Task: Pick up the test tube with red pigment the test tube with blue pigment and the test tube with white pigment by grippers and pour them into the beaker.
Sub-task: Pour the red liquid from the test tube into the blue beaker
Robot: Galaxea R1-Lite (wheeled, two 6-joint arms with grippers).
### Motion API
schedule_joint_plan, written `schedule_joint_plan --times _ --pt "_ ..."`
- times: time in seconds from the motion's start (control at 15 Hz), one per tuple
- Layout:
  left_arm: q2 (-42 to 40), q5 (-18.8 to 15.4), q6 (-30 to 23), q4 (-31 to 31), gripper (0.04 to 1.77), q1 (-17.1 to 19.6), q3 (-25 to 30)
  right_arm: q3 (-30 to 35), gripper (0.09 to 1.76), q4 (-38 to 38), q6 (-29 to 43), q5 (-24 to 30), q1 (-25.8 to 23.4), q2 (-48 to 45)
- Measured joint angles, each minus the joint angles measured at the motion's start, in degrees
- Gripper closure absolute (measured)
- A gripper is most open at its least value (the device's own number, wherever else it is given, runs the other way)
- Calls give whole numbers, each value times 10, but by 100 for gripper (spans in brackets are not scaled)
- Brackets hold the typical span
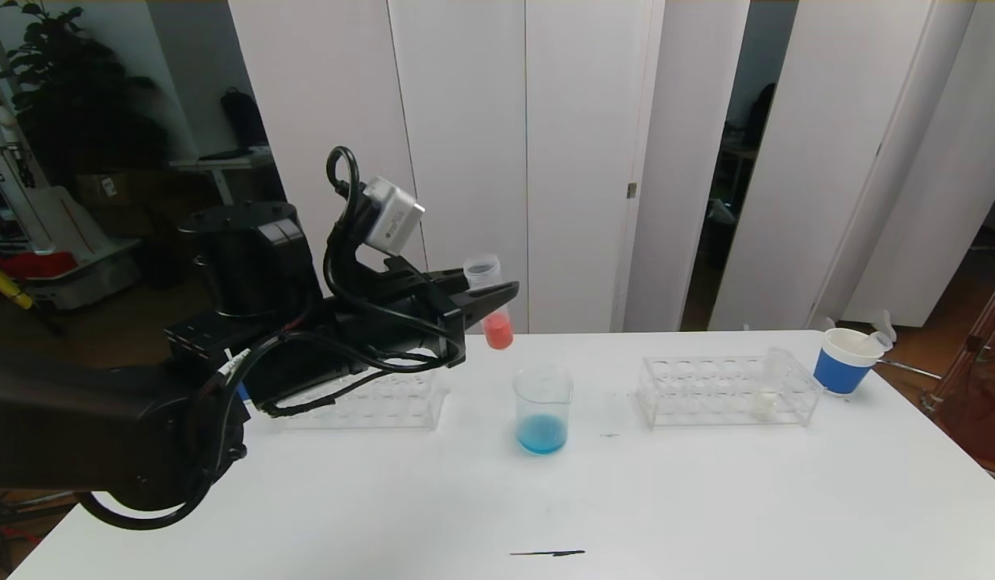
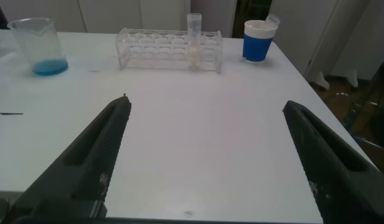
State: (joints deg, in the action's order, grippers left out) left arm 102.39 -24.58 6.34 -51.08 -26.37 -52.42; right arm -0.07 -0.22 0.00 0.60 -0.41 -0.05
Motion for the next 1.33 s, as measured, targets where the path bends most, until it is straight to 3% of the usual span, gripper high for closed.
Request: schedule_joint_plan --times 0.47,0.8,1.0,1.33 --pt "138 -21 187 -87 124 -2 -74 0 10 0 0 0 0 0" --pt "217 -19 342 -159 124 14 -83 0 10 0 0 0 0 0" --pt "244 -15 431 -171 124 19 -85 0 10 0 0 0 0 0" --pt "272 -14 500 -223 124 28 -77 0 10 0 0 0 0 0"
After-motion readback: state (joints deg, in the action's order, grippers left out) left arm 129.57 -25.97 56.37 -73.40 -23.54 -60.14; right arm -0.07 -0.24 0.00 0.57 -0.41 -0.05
